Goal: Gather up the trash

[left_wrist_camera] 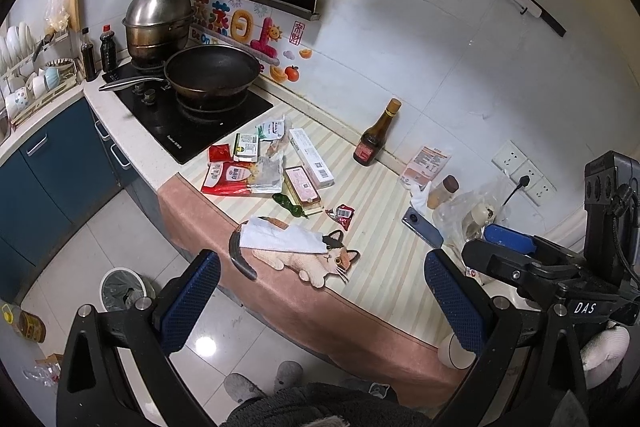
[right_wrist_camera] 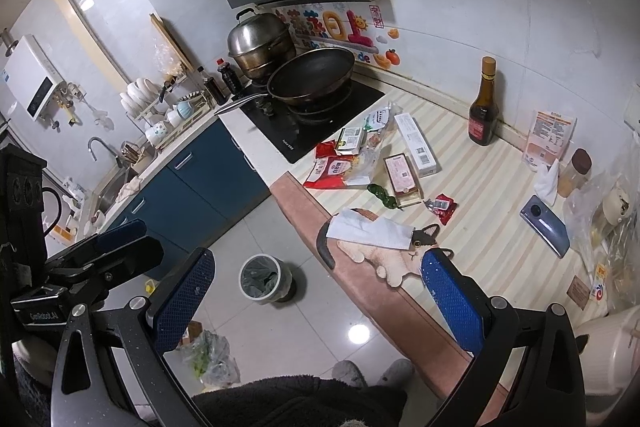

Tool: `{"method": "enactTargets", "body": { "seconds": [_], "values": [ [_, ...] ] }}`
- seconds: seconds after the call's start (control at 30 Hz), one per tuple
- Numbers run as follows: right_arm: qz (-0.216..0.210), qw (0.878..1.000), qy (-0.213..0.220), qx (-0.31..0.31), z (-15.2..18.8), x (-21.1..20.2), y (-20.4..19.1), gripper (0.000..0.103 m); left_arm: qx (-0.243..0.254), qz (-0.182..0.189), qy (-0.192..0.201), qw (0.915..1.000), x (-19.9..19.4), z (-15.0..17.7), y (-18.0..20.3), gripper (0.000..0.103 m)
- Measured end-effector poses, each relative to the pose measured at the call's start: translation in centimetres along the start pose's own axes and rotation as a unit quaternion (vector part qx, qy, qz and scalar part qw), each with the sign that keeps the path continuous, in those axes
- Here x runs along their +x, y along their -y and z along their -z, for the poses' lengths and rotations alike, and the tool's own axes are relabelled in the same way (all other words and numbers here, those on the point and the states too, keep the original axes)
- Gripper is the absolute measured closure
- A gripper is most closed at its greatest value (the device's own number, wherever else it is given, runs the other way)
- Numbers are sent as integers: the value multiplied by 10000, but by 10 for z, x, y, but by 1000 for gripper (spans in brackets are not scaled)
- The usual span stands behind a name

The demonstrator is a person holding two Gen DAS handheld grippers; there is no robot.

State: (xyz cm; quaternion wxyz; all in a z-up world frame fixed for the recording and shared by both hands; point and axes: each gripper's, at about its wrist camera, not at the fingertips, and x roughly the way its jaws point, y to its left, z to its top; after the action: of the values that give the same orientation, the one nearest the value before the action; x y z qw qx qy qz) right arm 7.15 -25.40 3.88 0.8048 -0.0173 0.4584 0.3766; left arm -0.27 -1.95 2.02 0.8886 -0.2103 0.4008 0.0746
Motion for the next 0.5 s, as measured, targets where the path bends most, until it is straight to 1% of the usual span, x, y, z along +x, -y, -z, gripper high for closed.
{"method": "enactTargets", "body": {
  "seconds": [0.43,0.47,0.5],
  "values": [
    [3,10000,11,-6,-2,-3,-4,0,-10,28,-2,10000,-2,2,-2,0],
    [9,10000,15,-2,-1,-2,-3,0,-7,-9,1,10000,-1,1,-2,0],
    [31,10000,21,10,-1,-2,-3,0,-1,-122,26,9999,1,-1,-3,0]
  ]
}}
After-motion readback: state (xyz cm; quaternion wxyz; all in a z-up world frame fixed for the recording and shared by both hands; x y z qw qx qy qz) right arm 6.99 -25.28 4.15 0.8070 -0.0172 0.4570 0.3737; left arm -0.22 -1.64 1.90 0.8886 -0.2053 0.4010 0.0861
